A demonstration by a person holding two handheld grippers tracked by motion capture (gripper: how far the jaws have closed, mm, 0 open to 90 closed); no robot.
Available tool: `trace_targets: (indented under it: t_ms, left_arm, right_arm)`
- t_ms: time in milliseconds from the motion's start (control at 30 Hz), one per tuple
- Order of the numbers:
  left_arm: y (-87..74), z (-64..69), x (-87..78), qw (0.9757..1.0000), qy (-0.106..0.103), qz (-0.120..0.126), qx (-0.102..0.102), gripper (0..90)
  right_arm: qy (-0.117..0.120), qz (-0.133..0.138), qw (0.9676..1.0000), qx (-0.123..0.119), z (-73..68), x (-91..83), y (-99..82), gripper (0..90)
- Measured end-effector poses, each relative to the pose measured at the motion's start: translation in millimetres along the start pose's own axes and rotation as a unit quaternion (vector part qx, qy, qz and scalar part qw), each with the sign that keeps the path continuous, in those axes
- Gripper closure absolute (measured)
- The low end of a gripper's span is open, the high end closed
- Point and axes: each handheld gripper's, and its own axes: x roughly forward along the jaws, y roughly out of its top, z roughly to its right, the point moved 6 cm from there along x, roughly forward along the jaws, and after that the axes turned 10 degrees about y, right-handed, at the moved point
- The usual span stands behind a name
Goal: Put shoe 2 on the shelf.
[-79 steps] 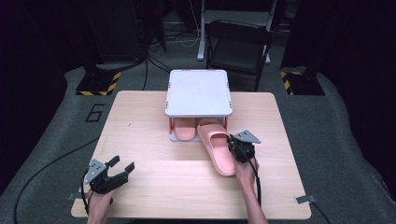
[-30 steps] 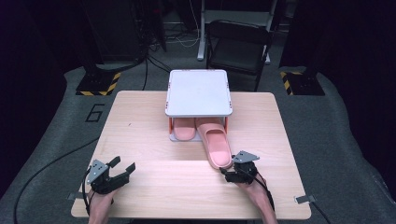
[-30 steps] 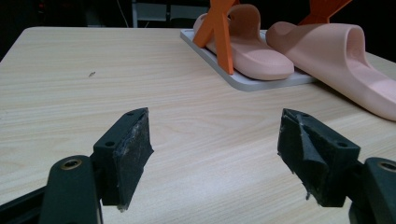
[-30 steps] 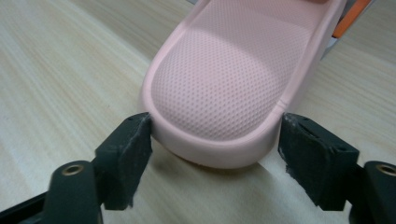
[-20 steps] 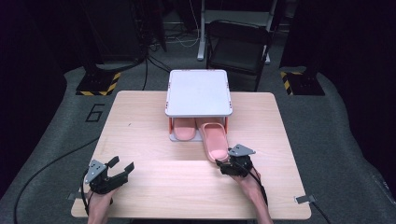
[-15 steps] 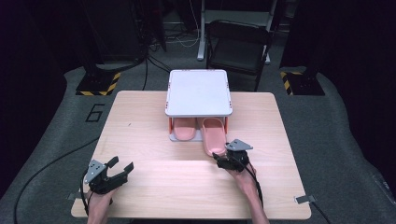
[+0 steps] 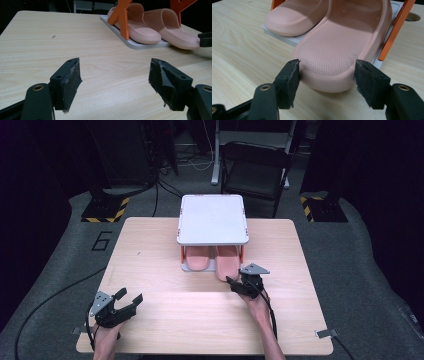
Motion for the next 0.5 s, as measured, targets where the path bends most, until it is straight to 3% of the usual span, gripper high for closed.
trace_targets:
  t_ms: [200,500]
  left_arm:
    - [-0.6,-2.3,-0.5,1.0,0.004,-0.001,-0.003,25.6]
    - [0.3,-5.4,-1.6,1.0,0.003,0.002,-0.009,25.6]
  right_arm:
    - [-0.011,-0.001,0.9999,0.012,4.4,15.7,10.5,40.3]
    - [-0.028,-0.009,0.9996,0.0,7.9,36.8,22.4,42.6]
